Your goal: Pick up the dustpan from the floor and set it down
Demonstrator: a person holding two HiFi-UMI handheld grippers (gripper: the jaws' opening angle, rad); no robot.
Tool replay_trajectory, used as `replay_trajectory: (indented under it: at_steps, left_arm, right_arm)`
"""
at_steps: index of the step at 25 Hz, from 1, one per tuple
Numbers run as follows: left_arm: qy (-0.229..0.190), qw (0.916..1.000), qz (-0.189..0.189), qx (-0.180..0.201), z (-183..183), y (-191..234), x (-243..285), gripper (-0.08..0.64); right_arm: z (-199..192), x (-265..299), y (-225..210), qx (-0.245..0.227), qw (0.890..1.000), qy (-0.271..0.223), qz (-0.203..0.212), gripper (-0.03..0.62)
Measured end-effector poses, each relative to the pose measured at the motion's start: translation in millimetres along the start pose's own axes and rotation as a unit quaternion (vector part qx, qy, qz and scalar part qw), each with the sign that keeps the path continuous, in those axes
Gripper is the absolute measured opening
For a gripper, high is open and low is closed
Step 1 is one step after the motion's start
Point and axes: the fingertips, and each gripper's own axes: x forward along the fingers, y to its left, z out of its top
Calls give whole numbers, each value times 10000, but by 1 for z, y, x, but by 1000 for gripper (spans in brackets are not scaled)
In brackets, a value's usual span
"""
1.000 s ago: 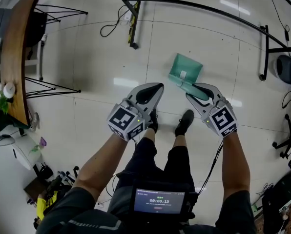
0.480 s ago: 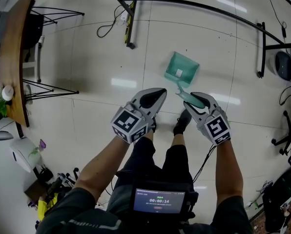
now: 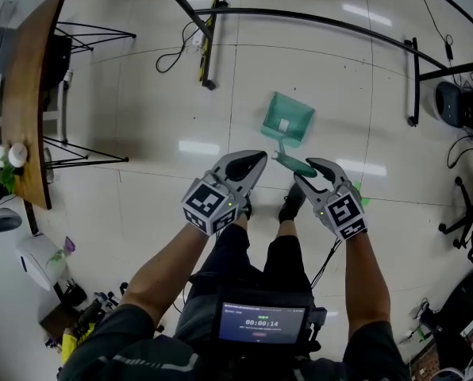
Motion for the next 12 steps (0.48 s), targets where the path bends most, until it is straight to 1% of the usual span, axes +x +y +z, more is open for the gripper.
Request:
replay_trajectory:
  at_steps: [2, 4, 8, 12]
  left_arm:
    - [-77, 10000, -40, 50, 24, -18, -14, 26]
    - [-210, 9996, -73, 178, 57, -38, -32, 25]
    - [-610, 9971, -89, 436, 137, -86, -79, 26]
    - [-932, 9938, 37, 613, 213, -139, -134, 26]
  right_arm:
    - [25, -24, 7, -51, 9999, -77, -69, 183]
    - [61, -53, 15, -133, 9995, -231, -167, 183]
    - [154, -131, 34, -198, 9955, -791, -478, 183]
    - [246, -219, 70, -298, 9880, -1361, -661, 183]
